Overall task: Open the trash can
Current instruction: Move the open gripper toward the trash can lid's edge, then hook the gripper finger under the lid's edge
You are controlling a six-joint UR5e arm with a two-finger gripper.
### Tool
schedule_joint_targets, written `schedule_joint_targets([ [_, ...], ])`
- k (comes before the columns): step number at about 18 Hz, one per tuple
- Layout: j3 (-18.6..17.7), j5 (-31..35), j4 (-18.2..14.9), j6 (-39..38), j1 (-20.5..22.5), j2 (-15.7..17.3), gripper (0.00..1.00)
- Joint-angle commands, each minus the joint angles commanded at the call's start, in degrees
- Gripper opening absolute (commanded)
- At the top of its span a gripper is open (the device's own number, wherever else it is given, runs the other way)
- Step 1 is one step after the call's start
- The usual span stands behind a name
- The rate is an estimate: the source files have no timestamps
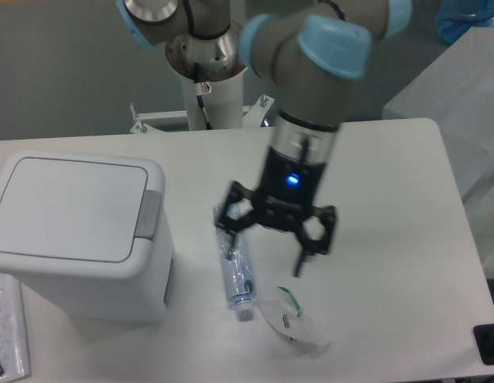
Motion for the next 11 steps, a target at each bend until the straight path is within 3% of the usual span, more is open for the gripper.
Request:
schedule_joint_targets([
  [4, -5.7, -0.4, 0.4, 0.3, -0.5, 3.1, 1.0],
  [11, -6.3, -1.1, 0.4, 0.2, -0.7, 2.6, 1.0],
])
